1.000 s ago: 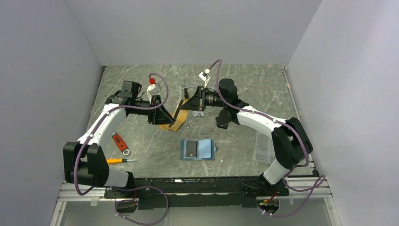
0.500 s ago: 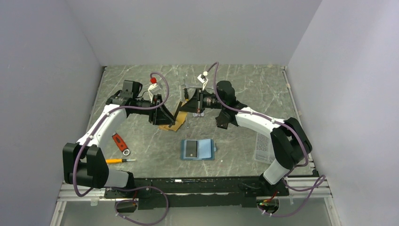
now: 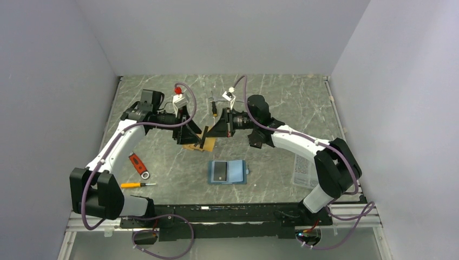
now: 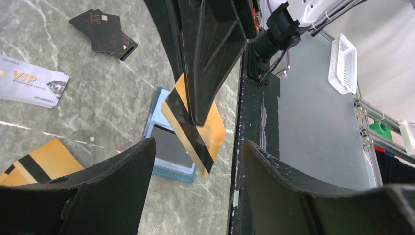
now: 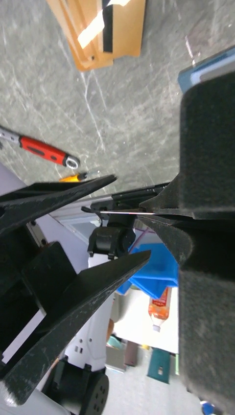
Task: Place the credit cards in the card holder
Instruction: Adjust the credit card, then turn over the card slot in the card holder.
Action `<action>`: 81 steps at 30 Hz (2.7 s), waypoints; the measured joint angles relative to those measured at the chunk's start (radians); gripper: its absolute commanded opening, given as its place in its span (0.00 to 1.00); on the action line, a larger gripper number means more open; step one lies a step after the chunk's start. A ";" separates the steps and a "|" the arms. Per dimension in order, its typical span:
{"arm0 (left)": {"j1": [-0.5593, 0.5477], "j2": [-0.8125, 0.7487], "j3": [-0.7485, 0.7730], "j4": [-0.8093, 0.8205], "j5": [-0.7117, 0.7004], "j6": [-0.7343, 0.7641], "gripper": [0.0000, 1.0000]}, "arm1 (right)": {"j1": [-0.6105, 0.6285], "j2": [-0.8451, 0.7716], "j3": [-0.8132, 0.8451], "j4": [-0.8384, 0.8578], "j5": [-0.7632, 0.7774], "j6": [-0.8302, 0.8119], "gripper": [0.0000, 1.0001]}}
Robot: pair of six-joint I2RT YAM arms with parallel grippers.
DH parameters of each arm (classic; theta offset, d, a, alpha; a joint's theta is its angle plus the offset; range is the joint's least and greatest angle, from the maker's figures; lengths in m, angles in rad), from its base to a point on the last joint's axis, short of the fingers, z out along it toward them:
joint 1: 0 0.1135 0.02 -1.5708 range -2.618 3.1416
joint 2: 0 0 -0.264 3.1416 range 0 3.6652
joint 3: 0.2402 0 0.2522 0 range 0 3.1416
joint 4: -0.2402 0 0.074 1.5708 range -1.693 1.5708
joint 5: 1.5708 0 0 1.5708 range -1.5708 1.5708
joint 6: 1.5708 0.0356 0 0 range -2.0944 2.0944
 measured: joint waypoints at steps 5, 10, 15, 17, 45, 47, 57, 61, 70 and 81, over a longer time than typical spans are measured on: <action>-0.025 0.003 0.014 -0.047 0.006 0.056 0.50 | 0.017 0.010 0.040 -0.003 -0.043 0.000 0.00; -0.024 0.029 0.052 -0.175 0.026 0.179 0.36 | 0.016 0.027 0.068 -0.010 -0.089 -0.002 0.00; -0.024 0.054 0.086 -0.274 0.050 0.272 0.00 | 0.016 0.054 0.107 -0.027 -0.144 -0.004 0.09; -0.021 0.059 0.089 -0.293 0.056 0.287 0.00 | 0.018 0.057 0.119 -0.035 -0.163 -0.007 0.19; 0.001 -0.009 0.016 0.048 0.081 -0.097 0.00 | -0.012 -0.003 -0.099 0.296 -0.064 0.240 0.19; 0.000 -0.011 0.010 0.059 0.083 -0.105 0.00 | -0.016 -0.005 -0.105 0.308 -0.058 0.251 0.18; 0.001 -0.014 -0.023 0.087 0.090 -0.114 0.55 | -0.012 -0.034 -0.145 0.331 -0.035 0.256 0.00; 0.001 -0.015 -0.037 0.074 0.070 -0.121 0.75 | -0.028 -0.050 -0.151 0.311 -0.015 0.246 0.00; -0.080 -0.014 -0.066 -0.037 -0.162 0.061 0.71 | -0.054 -0.196 -0.187 -0.255 0.160 -0.029 0.00; -0.402 0.067 -0.175 0.004 -0.594 0.211 0.68 | -0.068 -0.372 -0.419 -0.688 0.453 -0.067 0.00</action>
